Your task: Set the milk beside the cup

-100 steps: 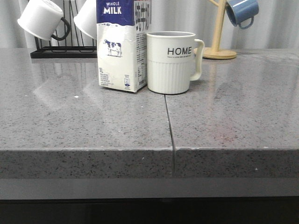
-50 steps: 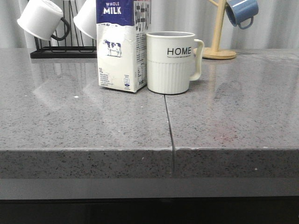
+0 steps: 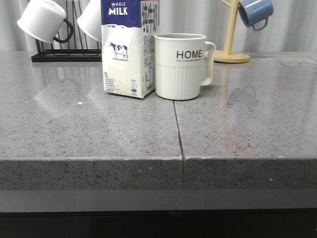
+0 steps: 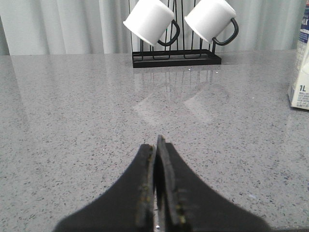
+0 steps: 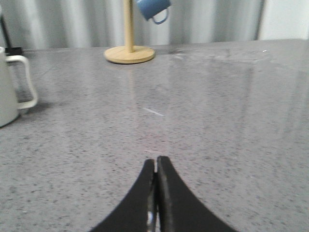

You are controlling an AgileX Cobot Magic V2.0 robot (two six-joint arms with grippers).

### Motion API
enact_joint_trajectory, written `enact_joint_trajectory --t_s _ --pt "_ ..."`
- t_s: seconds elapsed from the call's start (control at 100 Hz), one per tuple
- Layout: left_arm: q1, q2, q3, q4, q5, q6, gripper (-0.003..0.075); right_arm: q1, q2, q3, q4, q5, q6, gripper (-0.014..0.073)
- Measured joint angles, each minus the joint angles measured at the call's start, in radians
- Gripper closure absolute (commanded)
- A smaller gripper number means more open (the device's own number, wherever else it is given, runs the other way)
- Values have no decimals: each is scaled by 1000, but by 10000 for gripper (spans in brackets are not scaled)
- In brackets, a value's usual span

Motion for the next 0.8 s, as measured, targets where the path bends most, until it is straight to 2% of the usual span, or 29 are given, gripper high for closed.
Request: enact_joint_trajectory --t_s 0.28,0.8 --pt "0 0 0 0 1 0 741 -3 -143 7 -8 126 0 661" --pt "0 0 0 0 1 -2 741 -8 -148 7 36 142 0 661"
